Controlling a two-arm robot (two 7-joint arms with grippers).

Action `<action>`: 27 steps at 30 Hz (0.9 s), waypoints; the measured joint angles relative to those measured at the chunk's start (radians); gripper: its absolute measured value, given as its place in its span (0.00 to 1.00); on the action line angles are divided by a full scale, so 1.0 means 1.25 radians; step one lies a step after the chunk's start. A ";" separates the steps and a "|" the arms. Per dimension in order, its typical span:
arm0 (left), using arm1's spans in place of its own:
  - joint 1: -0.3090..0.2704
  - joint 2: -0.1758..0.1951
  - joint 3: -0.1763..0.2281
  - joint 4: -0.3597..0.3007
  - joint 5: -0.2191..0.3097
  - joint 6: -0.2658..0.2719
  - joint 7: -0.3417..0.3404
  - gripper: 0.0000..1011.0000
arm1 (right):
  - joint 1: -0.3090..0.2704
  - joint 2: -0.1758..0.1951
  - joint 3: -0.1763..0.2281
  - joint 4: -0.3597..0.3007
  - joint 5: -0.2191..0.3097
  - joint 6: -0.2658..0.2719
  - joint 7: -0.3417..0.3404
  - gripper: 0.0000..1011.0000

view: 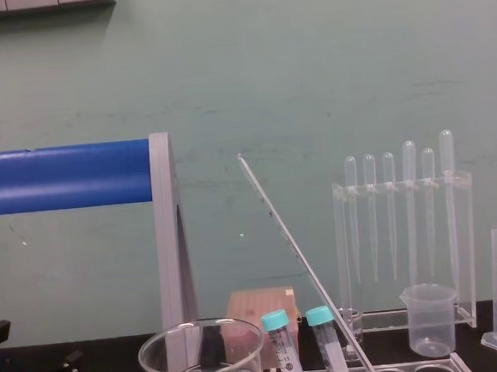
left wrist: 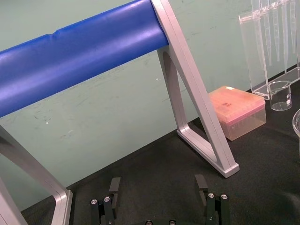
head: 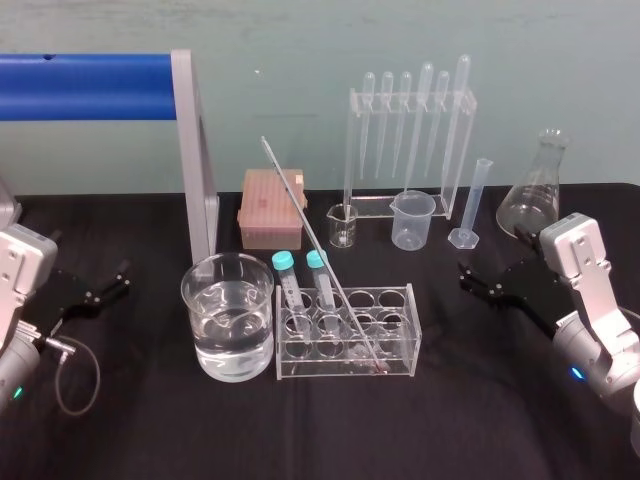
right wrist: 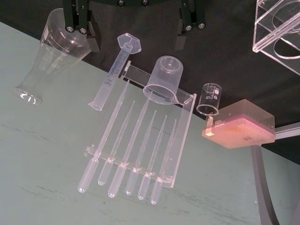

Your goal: Hold the thermometer with one hand and immerse one end into the beaker, then reinsert it into the test tube rack.

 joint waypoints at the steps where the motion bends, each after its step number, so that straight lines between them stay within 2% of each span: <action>1: 0.000 0.000 0.000 0.000 0.000 0.000 0.000 1.00 | 0.000 0.000 0.000 0.000 0.000 0.000 0.000 0.99; 27: 0.000 0.000 0.000 0.000 0.000 0.000 0.000 1.00 | 0.000 0.000 0.000 0.000 0.000 0.000 0.000 0.99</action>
